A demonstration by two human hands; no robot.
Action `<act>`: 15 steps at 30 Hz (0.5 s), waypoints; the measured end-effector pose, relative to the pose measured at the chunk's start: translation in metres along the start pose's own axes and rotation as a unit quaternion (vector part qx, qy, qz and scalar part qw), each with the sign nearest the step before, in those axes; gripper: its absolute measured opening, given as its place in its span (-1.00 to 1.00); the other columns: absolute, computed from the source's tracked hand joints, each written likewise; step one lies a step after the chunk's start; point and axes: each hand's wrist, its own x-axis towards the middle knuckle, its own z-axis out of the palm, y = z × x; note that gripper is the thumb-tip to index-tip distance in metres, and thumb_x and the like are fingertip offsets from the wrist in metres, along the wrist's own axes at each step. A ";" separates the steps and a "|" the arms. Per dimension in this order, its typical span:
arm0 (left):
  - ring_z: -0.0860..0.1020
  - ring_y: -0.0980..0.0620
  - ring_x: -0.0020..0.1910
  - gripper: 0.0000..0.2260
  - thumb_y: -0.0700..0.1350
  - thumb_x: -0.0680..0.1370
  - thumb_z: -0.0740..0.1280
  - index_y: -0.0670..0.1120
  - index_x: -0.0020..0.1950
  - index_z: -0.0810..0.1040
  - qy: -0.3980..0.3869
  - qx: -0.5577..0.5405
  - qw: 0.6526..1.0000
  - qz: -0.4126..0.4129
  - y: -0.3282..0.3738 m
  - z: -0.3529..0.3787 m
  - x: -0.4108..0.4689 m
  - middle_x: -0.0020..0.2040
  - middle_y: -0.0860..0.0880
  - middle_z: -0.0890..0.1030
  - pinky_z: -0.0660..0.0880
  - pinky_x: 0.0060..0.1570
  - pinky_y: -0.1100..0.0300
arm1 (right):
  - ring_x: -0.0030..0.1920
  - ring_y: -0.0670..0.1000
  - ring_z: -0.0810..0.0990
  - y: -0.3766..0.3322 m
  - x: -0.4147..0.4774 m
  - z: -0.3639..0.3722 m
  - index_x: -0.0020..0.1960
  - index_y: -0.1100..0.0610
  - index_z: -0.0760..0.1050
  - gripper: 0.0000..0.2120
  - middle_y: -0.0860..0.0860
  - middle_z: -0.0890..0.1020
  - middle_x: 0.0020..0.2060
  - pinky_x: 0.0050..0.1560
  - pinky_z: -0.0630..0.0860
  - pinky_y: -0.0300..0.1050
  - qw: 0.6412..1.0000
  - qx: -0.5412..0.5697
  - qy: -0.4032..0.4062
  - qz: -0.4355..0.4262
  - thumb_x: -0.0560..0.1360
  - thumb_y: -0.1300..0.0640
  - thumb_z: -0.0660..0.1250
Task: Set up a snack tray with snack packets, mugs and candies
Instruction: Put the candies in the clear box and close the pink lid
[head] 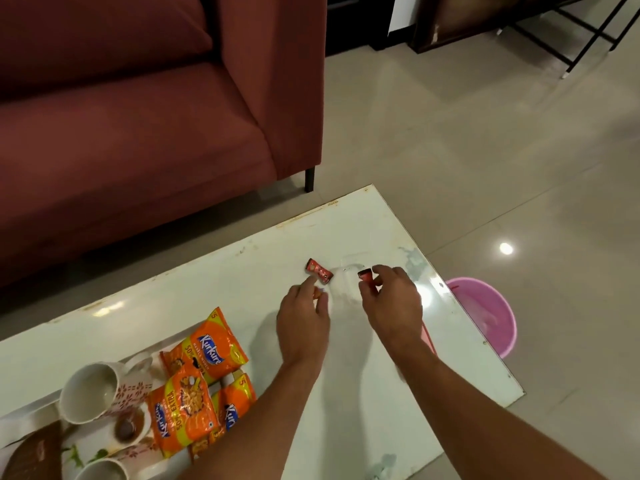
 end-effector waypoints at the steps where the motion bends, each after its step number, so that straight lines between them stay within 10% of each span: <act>1: 0.65 -0.04 0.12 -0.67 -0.03 0.60 0.38 -0.08 0.34 0.58 0.004 -0.017 1.000 0.017 0.012 0.002 0.006 0.15 -0.07 0.68 0.57 0.01 0.18 | -0.06 0.12 0.65 0.003 0.003 0.002 0.22 0.06 0.60 -0.71 0.04 0.63 0.05 -0.07 0.57 -0.04 1.000 -0.001 -0.008 0.008 0.56 -0.03 0.35; 15: 0.37 -0.10 0.43 -0.52 -0.22 0.59 0.33 0.02 0.51 0.41 -0.091 0.146 0.983 0.063 -0.001 0.041 0.074 0.51 -0.03 0.40 0.43 0.32 0.04 | 0.02 0.03 0.65 0.083 -0.036 -0.008 0.21 0.02 0.60 -0.75 -0.03 0.60 0.14 -0.06 0.54 -0.08 0.992 0.054 0.069 0.086 0.54 0.14 0.35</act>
